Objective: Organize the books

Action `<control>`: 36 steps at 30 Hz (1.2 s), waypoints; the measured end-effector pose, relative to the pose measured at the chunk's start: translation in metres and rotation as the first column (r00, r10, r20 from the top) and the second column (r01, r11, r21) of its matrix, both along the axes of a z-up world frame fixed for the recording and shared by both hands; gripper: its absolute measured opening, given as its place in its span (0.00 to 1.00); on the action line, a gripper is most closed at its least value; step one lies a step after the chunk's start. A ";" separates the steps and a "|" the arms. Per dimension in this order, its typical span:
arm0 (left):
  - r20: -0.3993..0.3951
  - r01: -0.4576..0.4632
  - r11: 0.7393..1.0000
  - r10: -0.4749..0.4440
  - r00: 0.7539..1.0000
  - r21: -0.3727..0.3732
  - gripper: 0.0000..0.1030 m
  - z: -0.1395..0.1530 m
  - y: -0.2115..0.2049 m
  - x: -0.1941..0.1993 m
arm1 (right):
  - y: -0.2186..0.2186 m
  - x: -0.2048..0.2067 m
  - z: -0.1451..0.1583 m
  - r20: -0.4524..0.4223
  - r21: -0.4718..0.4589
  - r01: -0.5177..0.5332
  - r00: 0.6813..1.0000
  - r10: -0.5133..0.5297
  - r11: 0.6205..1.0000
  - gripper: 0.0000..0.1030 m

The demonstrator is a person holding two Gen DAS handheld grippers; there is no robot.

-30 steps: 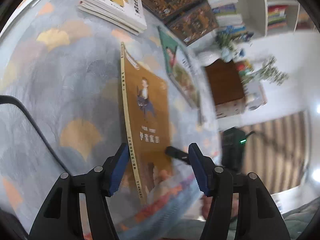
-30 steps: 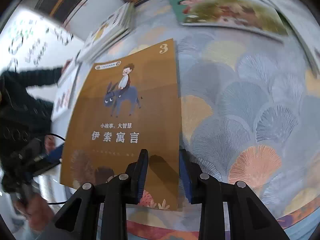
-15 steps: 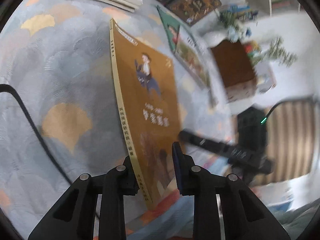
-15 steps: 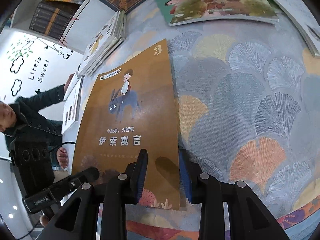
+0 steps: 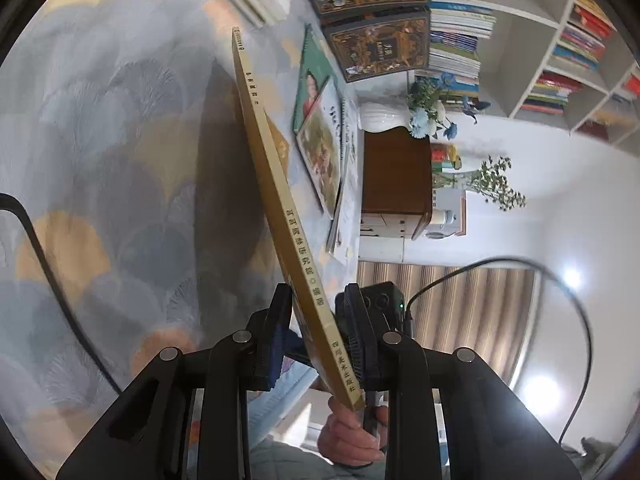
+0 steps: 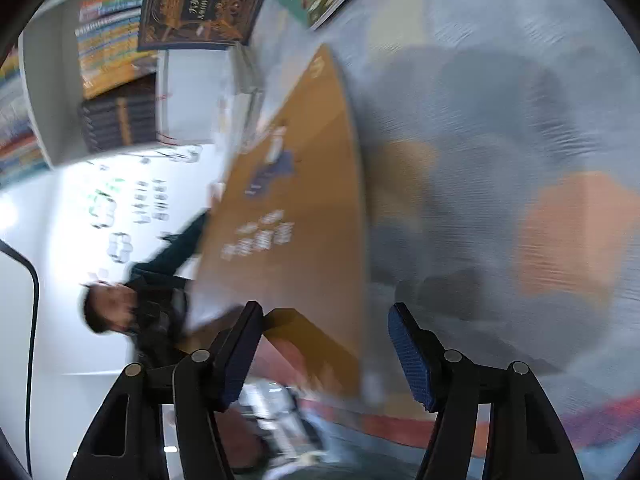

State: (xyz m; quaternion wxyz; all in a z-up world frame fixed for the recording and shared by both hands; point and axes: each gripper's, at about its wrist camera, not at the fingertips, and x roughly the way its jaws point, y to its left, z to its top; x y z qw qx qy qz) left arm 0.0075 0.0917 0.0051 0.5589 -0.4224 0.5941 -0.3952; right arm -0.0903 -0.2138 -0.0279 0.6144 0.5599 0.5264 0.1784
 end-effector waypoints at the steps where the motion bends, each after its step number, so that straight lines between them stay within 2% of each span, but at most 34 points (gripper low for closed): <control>1: 0.008 -0.001 1.000 0.001 1.000 0.031 0.22 -0.001 0.001 -0.001 | 0.007 0.005 0.002 0.007 0.022 0.011 1.000 -0.012 1.000 0.41; 3: 0.028 0.018 0.994 -0.021 0.999 0.108 0.22 -0.001 0.002 -0.001 | 0.011 0.008 0.009 0.026 -0.023 0.012 1.000 -0.011 1.000 0.32; 4: 0.048 0.029 0.985 -0.038 0.998 0.172 0.22 -0.001 0.002 -0.002 | 0.013 0.009 0.015 0.043 -0.079 -0.005 0.999 0.009 0.997 0.28; 5: 0.075 0.039 0.969 -0.058 0.995 0.242 0.22 0.000 0.000 -0.004 | 0.018 0.011 0.025 0.061 -0.179 -0.038 0.997 0.050 0.983 0.27; 7: 0.107 0.059 0.948 -0.097 0.990 0.314 0.22 0.003 -0.003 -0.007 | 0.028 0.015 0.039 0.074 -0.352 -0.092 0.989 0.125 0.931 0.27; 8: 0.138 0.070 0.927 -0.129 0.982 0.368 0.22 0.007 -0.008 -0.009 | 0.037 0.018 0.047 0.078 -0.442 -0.123 0.981 0.175 0.889 0.27; 10: 0.182 0.077 0.900 -0.169 0.969 0.429 0.22 0.012 -0.013 -0.010 | 0.050 0.019 0.061 0.096 -0.536 -0.152 0.966 0.239 0.831 0.27; 11: 0.208 0.073 0.893 -0.181 0.961 0.444 0.22 0.018 -0.014 -0.011 | 0.055 0.020 0.067 0.105 -0.569 -0.160 0.959 0.264 0.807 0.27; 14: 0.263 0.036 0.913 -0.155 0.952 0.406 0.22 0.032 -0.008 -0.010 | 0.071 0.020 0.088 0.134 -0.669 -0.179 0.926 0.354 0.721 0.27; 15: 0.282 0.024 0.913 -0.151 0.947 0.407 0.22 0.036 -0.007 -0.009 | 0.075 0.021 0.094 0.146 -0.689 -0.181 0.913 0.380 0.701 0.27; 17: 0.328 0.012 0.908 -0.163 0.931 0.418 0.22 0.048 -0.005 -0.008 | 0.085 0.021 0.111 0.175 -0.730 -0.181 0.882 0.437 0.659 0.27; 18: 0.335 0.016 0.909 -0.169 0.927 0.416 0.22 0.053 -0.004 -0.006 | 0.087 0.017 0.123 0.194 -0.762 -0.173 0.858 0.475 0.624 0.27; 19: 0.337 0.021 0.919 -0.165 0.927 0.393 0.22 0.058 -0.002 -0.004 | 0.087 0.017 0.123 0.194 -0.762 -0.173 0.858 0.475 0.624 0.27; 21: 0.350 0.014 0.930 -0.152 0.924 0.367 0.22 0.069 0.001 0.000 | 0.089 0.018 0.136 0.219 -0.788 -0.144 0.843 0.491 0.599 0.27; 22: 0.359 0.010 0.933 -0.148 0.922 0.360 0.22 0.074 0.001 0.001 | 0.085 0.015 0.141 0.230 -0.787 -0.137 0.839 0.493 0.601 0.26; 26: 0.416 -0.053 0.950 -0.084 0.905 0.306 0.22 0.098 0.010 0.020 | 0.080 0.032 0.164 0.297 -0.759 -0.098 0.827 0.478 0.643 0.27; 31: 0.473 -0.155 0.937 -0.012 0.881 0.313 0.22 0.110 0.021 0.061 | 0.092 0.083 0.175 0.363 -0.741 -0.070 0.795 0.486 0.668 0.27; 34: 0.495 -0.218 0.919 0.029 0.869 0.328 0.22 0.108 0.032 0.094 | 0.106 0.123 0.171 0.384 -0.750 -0.063 0.769 0.511 0.658 0.27; 36: 0.485 -0.234 0.911 0.044 0.873 0.338 0.22 0.099 0.035 0.114 | 0.115 0.152 0.161 0.386 -0.752 -0.076 0.755 0.531 0.655 0.28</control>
